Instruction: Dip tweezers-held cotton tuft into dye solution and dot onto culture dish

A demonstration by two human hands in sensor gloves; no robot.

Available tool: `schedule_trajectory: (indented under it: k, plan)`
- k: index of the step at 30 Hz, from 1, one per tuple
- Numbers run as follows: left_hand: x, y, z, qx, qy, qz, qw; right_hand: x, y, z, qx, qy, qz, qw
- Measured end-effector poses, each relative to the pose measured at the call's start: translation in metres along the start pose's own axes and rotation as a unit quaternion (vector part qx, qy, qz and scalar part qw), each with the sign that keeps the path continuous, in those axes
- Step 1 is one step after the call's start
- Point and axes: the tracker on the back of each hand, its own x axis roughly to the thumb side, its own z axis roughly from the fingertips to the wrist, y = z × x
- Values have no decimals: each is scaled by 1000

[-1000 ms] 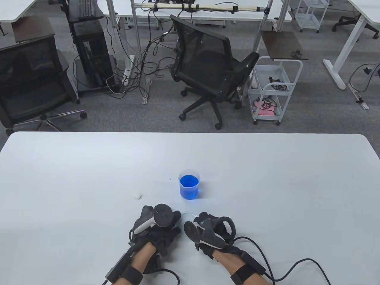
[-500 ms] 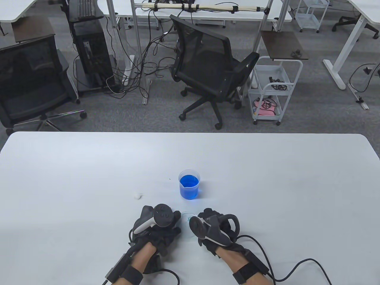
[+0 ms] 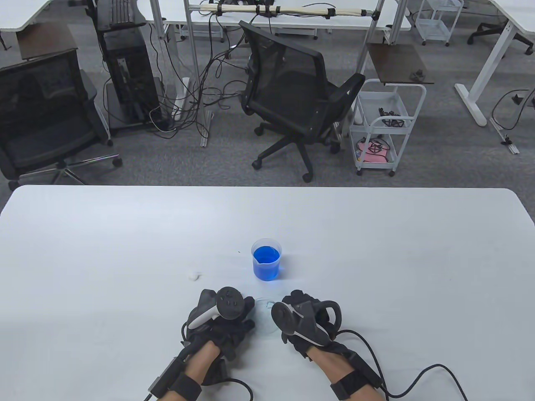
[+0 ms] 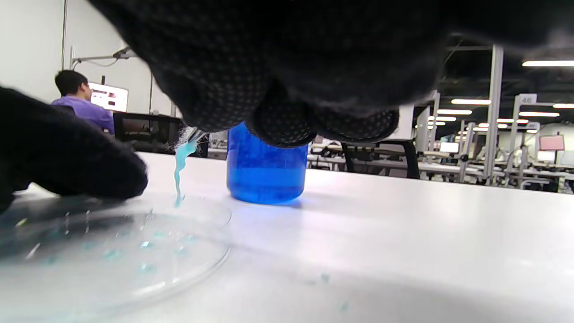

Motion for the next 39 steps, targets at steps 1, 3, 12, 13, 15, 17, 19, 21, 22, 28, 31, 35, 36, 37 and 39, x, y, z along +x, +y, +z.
schedule_trajectory:
  k: [1,3,12,13,15,17,19,21,22,28,31,35,36,37,39]
  plan:
    - [0,0,0,0,0,0,1000,-1,0,0,0,1,-1,1000]
    - [0,0,0,0,0,0,1000,-3,3,1,6,3,4,1000]
    - [0,0,0,0,1,0,1000,5,29,3,50,-18,43,998]
    - [-1,0,0,0,1,0,1000,5,29,3,49,-18,43,998]
    - [-1,0,0,0,1,0,1000,4,29,3,46,-16,40,998]
    - [-1,0,0,0,1,0,1000,2,23,2,39,-12,35,999]
    - [-1,0,0,0,1,0,1000,-1,16,2,29,-6,25,999]
    - [-1,0,0,0,1,0,1000,-4,6,3,15,0,16,1000]
    - [-1,0,0,-1,1,0,1000,-5,2,4,9,1,11,1000]
    - [-1,0,0,-1,1,0,1000,-4,1,12,12,-7,16,1000]
    - [-1,0,0,-1,1,0,1000,0,14,13,36,-16,34,999]
    - [-1,0,0,-1,1,0,1000,2,23,14,50,-21,45,998]
    - [-1,0,0,-1,1,0,1000,2,22,14,49,-22,45,998]
    - [-1,0,0,-1,1,0,1000,1,20,14,46,-20,42,998]
    - [-1,0,0,-1,1,0,1000,-1,14,14,39,-16,35,999]
